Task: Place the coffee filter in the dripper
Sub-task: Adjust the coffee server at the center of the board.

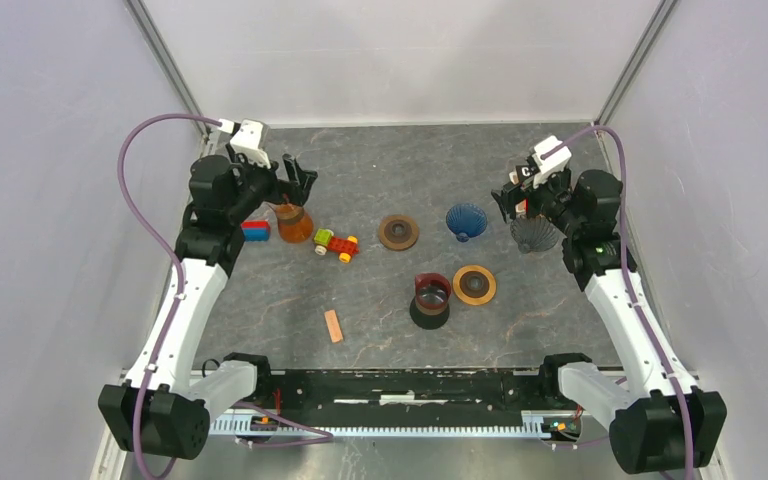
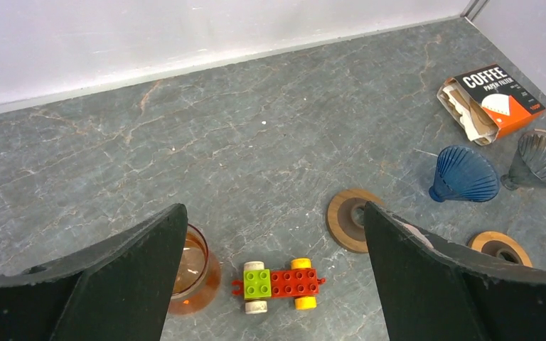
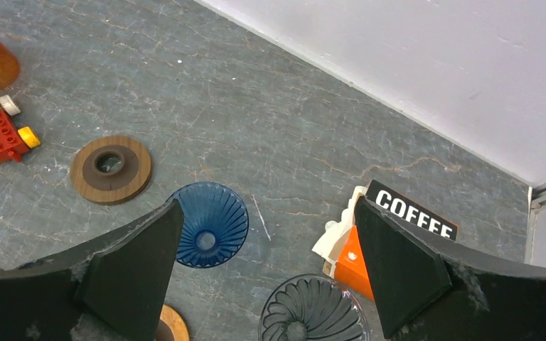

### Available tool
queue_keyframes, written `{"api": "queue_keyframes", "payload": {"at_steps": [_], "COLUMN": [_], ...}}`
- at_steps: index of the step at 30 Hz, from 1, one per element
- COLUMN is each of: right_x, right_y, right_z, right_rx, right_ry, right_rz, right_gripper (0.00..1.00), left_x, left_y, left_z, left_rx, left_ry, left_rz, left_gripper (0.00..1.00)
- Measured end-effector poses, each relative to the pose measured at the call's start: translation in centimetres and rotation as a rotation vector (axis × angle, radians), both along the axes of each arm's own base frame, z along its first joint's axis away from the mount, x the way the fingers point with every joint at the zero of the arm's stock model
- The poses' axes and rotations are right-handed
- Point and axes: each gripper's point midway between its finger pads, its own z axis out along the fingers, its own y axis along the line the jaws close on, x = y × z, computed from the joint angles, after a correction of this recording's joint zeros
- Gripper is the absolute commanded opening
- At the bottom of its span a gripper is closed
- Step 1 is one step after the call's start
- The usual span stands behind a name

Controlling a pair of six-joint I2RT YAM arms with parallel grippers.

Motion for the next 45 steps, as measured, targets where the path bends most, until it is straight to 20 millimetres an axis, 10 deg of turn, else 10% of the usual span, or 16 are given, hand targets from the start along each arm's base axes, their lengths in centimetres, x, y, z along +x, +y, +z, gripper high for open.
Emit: {"api": "queue_keyframes", "payload": {"at_steps": [16, 23, 28, 45], "right_x": [-1.6, -8.1, -11.5, -18.4], "right_y": [2.1, 9.8, 9.8, 11.4], "right_z": [-0.4, -4.2, -7.6, -16.8], "right_rx": [-0.050, -0.266, -0.315, -0.377], "right_ry": [0.019, 0.049, 0.099, 0.244], "right_rz": [0.153, 0.566, 0.687, 0.939], "right_gripper": [0.98, 0.98, 0.98, 0.98], "left_x": [-1.9, -8.6, -12.0, -9.8], "left_y": [-0.4, -7.2, -9.9, -11.2], "left_z": [-2.4, -5.6, -8.1, -11.4], "left_rx": [0.058, 0.294, 0.354, 0.351], "left_ry": [0.086, 0.162, 0.204, 0.222], "left_rz": [-0.068, -0.471, -0.704, -0.702], "left_gripper": [1.00, 0.96, 0.96, 0.96]}}
